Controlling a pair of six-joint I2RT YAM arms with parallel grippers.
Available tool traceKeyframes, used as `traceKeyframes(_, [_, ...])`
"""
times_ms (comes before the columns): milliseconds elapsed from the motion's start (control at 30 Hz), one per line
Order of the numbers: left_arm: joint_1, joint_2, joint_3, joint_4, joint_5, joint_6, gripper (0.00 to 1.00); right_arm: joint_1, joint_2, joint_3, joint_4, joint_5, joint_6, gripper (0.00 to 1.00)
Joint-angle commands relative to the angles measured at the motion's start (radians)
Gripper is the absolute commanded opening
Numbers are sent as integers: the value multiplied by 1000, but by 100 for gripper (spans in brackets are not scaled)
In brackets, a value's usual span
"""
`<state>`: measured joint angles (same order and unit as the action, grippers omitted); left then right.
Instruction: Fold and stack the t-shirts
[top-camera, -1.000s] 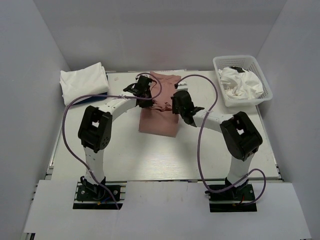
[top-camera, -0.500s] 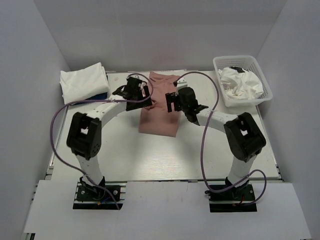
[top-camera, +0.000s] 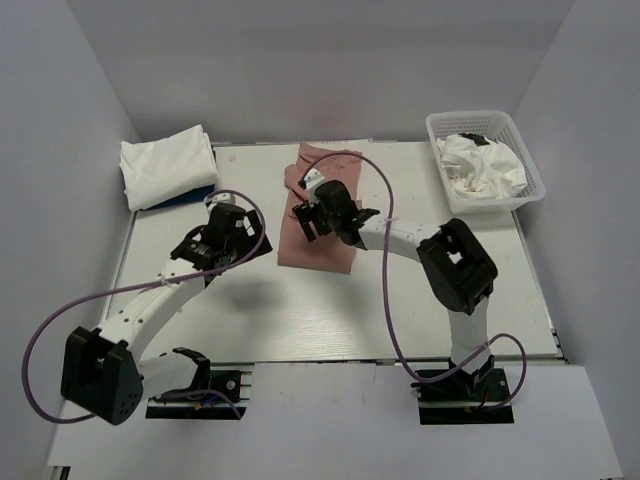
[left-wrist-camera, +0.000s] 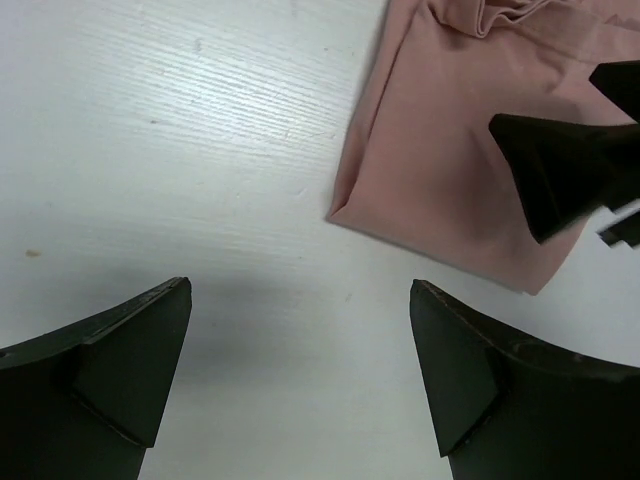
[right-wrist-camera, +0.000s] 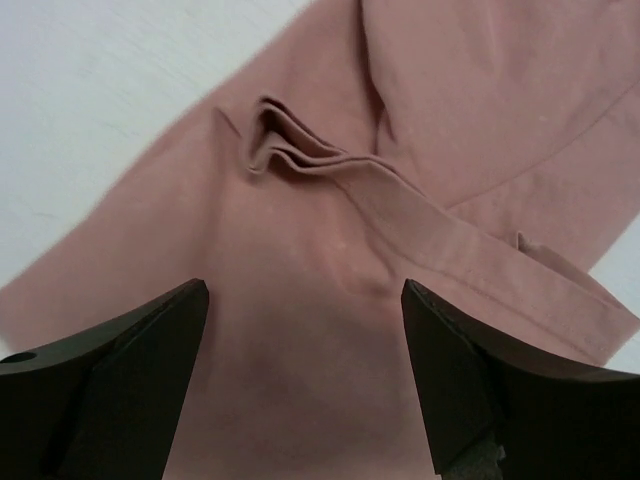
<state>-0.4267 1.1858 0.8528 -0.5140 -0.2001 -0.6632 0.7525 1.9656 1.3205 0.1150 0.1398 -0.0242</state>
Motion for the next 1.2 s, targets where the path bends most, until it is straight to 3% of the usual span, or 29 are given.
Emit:
traceKeyframes(0, [-1, -87, -26, -40, -53, -35, 100, 17, 93, 109, -98, 203, -89, 84])
traceKeyframes(200, [-1, -134, -14, -49, -87, -35, 100, 10, 348, 405, -112, 351, -94, 87])
traceKeyframes(233, [-1, -134, -14, -49, -87, -35, 100, -2, 378, 554, -113, 407, -97, 87])
traceKeyframes(300, [-1, -94, -4, -49, -87, -26, 100, -2, 473, 658, -201, 492, -103, 89])
traceKeyframes(333, [-1, -78, -4, -35, -75, -26, 100, -10, 486, 748, -209, 503, -106, 90])
traceKeyframes(400, [-1, -39, 8, -26, -62, -16, 100, -10, 442, 775, -210, 475, -112, 90])
traceKeyframes(567, [-1, 116, 55, 22, -39, 33, 100, -34, 239, 460, -30, 235, -57, 90])
traceKeyframes(733, [-1, 285, 149, 45, -39, 73, 100, -54, 130, 352, -144, 158, 113, 90])
traceKeyframes(867, [-1, 429, 239, 77, -27, 93, 100, -64, -57, 69, -141, 132, 278, 90])
traceKeyframes(1033, [17, 564, 299, 86, 57, 122, 100, -65, -261, -239, -60, -75, 428, 90])
traceKeyframes(1100, [17, 592, 299, 98, 79, 122, 95, -61, -296, -347, -9, -196, 474, 90])
traceKeyframes(1167, [17, 592, 269, 140, 122, 122, 84, -58, -320, -420, 81, -256, 497, 90])
